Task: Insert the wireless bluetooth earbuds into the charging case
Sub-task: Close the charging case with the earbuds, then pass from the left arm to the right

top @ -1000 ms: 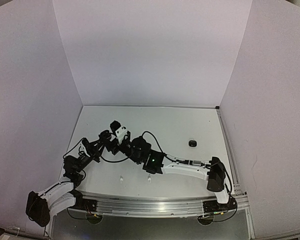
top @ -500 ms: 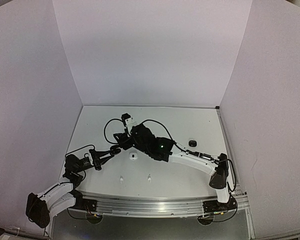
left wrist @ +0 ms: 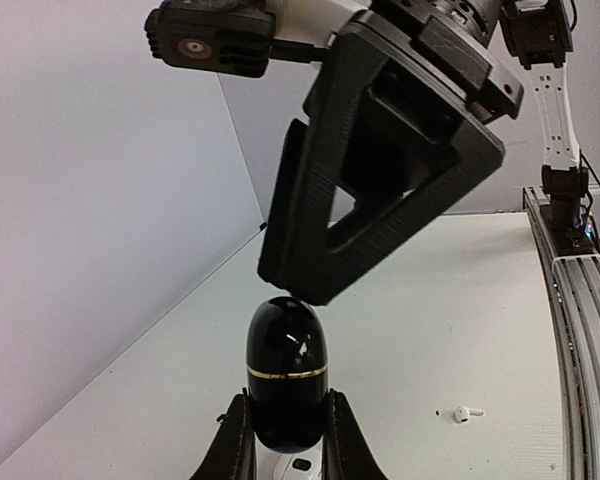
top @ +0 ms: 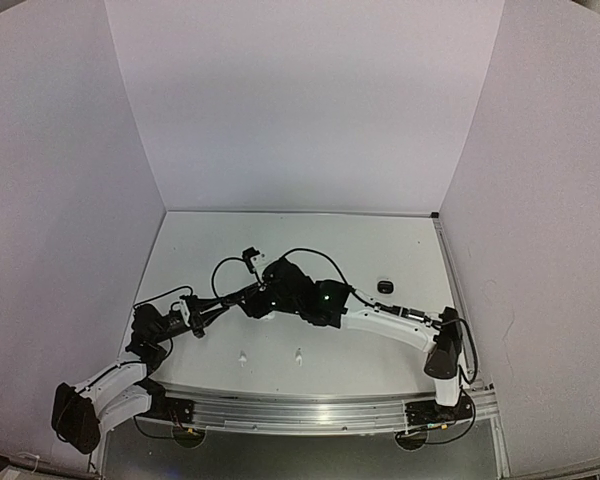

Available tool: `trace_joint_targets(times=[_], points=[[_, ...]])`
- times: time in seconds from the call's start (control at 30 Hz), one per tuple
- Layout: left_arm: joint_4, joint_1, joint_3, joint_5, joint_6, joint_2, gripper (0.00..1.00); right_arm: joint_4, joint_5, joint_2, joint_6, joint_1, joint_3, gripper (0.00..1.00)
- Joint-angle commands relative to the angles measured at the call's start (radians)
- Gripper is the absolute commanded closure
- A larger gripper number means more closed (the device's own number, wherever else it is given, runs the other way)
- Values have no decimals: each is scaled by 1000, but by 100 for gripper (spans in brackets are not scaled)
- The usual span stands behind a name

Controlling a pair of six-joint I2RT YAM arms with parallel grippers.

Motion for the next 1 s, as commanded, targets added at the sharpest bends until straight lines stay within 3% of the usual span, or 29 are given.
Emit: trace_joint_targets(times=[0.0, 0.13, 0.27, 0.4, 0.63, 0.8, 0.97], points=[[18, 1, 76, -33, -42, 2, 100, -68, -84, -72, -19, 9, -10, 48], [-3, 6, 105, -17, -178, 11, 100, -69, -91, -118, -82, 3, -32, 37], [91, 14, 137, 49, -600, 66, 100, -69, -212, -137, -122, -70, -48, 27], [211, 15, 181, 120, -915, 159, 100, -51, -338, -131, -154, -150, -29, 25], [298, 15, 258, 109, -1088, 223, 100, 13, -547, -68, -197, -205, 41, 32], [314, 15, 264, 129, -1100, 225, 100, 226, -682, -59, -86, -252, -29, 38], [315, 16, 266, 120, -1099, 227, 100, 244, -764, 19, -37, -255, 48, 42]])
